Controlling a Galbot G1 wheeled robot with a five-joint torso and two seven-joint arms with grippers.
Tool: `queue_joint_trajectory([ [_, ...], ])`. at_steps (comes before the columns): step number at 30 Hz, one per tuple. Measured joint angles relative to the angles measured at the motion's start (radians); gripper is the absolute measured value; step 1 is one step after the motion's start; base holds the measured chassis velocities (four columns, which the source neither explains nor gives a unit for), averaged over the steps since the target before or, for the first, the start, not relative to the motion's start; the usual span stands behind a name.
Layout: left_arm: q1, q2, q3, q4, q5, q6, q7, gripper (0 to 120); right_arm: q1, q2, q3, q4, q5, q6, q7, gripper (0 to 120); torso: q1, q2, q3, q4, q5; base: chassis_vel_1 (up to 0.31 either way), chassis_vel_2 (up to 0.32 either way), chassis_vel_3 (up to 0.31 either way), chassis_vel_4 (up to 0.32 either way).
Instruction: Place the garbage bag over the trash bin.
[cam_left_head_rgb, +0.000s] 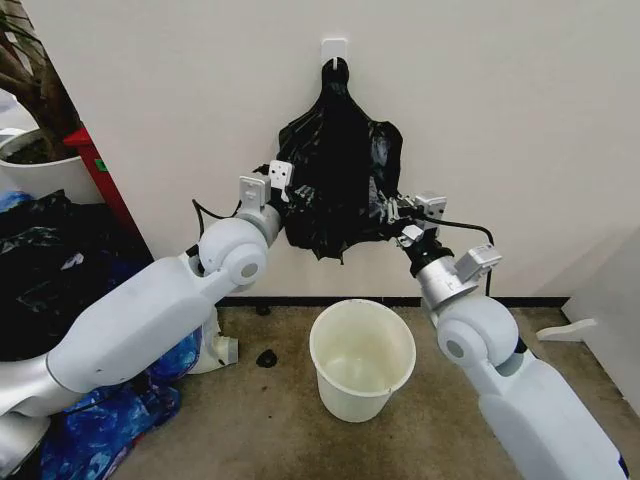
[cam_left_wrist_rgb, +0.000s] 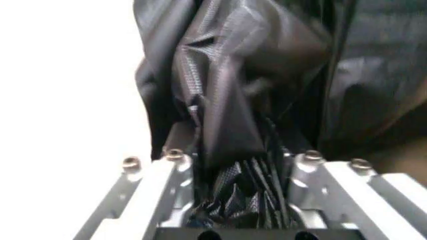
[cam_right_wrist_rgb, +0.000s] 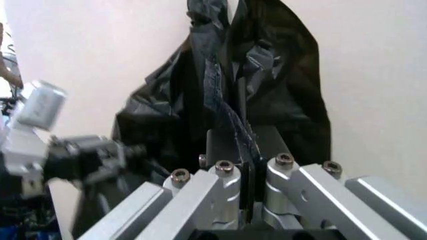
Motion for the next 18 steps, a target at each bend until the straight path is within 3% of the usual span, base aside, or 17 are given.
queue_joint_trajectory([
  [8,0.055,0.036,-0.110,-0.071,-0.059,-0.003,0.022,0,-0.027,-0.008,0.042,0.007,0.019,0.005,-0.013,0,0.000,0.000,0.000,0.0001,0.0000,0.000,0.000,0.000,0.000],
  [18,0.219,0.126,-0.254,-0.236,-0.186,-0.019,0.078,0,-0.069,-0.054,0.129,0.117,0.097,-0.017,-0.018,0,0.000,0.000,0.000,0.0003,-0.0001,0.000,0.000,0.000,0.000],
])
